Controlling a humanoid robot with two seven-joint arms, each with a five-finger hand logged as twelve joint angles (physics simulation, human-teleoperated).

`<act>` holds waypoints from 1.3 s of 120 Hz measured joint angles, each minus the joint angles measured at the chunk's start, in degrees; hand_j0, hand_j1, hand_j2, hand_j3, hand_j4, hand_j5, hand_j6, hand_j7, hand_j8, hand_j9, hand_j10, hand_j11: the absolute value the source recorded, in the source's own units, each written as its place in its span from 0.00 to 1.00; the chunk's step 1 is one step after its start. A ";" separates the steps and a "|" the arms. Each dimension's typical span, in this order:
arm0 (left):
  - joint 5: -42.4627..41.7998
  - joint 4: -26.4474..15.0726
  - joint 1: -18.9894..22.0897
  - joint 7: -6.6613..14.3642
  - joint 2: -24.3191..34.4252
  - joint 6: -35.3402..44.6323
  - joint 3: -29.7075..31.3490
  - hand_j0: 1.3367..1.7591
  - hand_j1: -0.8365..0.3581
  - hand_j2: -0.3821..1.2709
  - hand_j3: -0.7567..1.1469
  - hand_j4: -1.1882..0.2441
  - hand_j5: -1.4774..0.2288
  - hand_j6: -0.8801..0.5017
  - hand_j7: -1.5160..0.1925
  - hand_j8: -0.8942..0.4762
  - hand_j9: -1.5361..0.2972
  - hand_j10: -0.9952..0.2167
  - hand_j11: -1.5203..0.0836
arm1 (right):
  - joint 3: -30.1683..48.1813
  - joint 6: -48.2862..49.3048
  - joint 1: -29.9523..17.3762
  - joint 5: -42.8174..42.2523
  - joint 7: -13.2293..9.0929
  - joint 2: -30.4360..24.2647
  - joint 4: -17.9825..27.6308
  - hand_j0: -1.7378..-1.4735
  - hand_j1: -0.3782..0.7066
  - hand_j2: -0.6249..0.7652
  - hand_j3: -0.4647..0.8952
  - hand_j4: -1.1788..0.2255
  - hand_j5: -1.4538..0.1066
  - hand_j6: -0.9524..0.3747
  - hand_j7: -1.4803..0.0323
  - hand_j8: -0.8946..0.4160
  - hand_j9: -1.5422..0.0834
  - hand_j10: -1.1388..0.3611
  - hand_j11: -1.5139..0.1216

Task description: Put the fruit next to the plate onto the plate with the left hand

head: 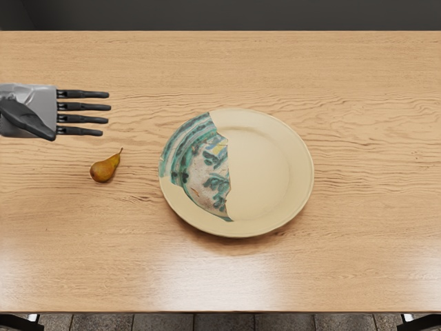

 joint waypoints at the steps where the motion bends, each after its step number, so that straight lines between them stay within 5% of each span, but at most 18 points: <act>1: 0.00 -0.11 -0.01 0.00 -0.04 0.00 0.00 0.76 0.99 0.23 0.40 0.83 0.87 0.64 0.89 0.65 0.84 0.82 0.95 | -0.01 0.00 0.00 0.00 0.00 0.00 0.00 0.30 0.06 0.44 0.34 0.82 0.90 0.69 0.95 0.66 0.92 0.74 0.90; 29: 0.34 -2.04 -1.40 0.00 -0.23 -0.01 0.01 0.76 0.99 0.23 0.40 0.83 0.87 0.64 0.89 0.66 0.84 0.82 0.95 | -0.45 -0.07 0.15 -0.16 0.00 0.00 -0.01 0.30 0.06 0.44 0.34 0.82 0.90 0.69 0.95 0.66 0.92 0.74 0.90; 58: 16.20 -9.25 -3.88 0.00 0.32 1.02 -1.26 0.76 0.99 0.23 0.40 0.83 0.87 0.64 0.89 0.65 0.84 0.82 0.95 | -0.44 -0.09 0.18 -0.22 0.07 0.00 0.01 0.30 0.06 0.44 0.34 0.82 0.90 0.69 0.95 0.66 0.92 0.74 0.90; 90: 33.48 -18.38 -4.87 0.00 -2.29 35.35 0.86 0.76 0.99 0.23 0.40 0.83 0.87 0.64 0.89 0.65 0.84 0.82 0.95 | -0.73 -0.08 1.78 -0.62 0.02 0.00 0.10 0.30 0.06 0.44 0.34 0.82 0.90 0.69 0.95 0.66 0.92 0.74 0.90; 100: 39.15 -20.23 -10.08 0.00 -5.72 45.47 5.71 0.76 0.99 0.23 0.40 0.83 0.87 0.64 0.89 0.65 0.84 0.82 0.95 | -0.76 -0.09 2.29 -0.67 0.02 0.00 0.07 0.30 0.06 0.44 0.34 0.82 0.90 0.69 0.95 0.66 0.92 0.74 0.90; 112: 46.48 -21.17 -10.32 0.00 -10.18 55.48 13.17 0.76 0.99 0.23 0.40 0.83 0.87 0.64 0.89 0.65 0.84 0.82 0.95 | -0.77 -0.10 2.57 -0.69 0.00 0.00 0.04 0.30 0.06 0.44 0.34 0.82 0.90 0.69 0.95 0.66 0.92 0.74 0.90; 156: 55.48 -20.51 -9.64 0.00 -19.32 68.75 23.44 0.76 0.99 0.23 0.40 0.83 0.87 0.63 0.89 0.65 0.84 0.82 0.95 | -0.67 -0.17 2.89 -0.68 -0.04 0.00 -0.04 0.30 0.06 0.44 0.34 0.82 0.90 0.69 0.95 0.66 0.92 0.74 0.90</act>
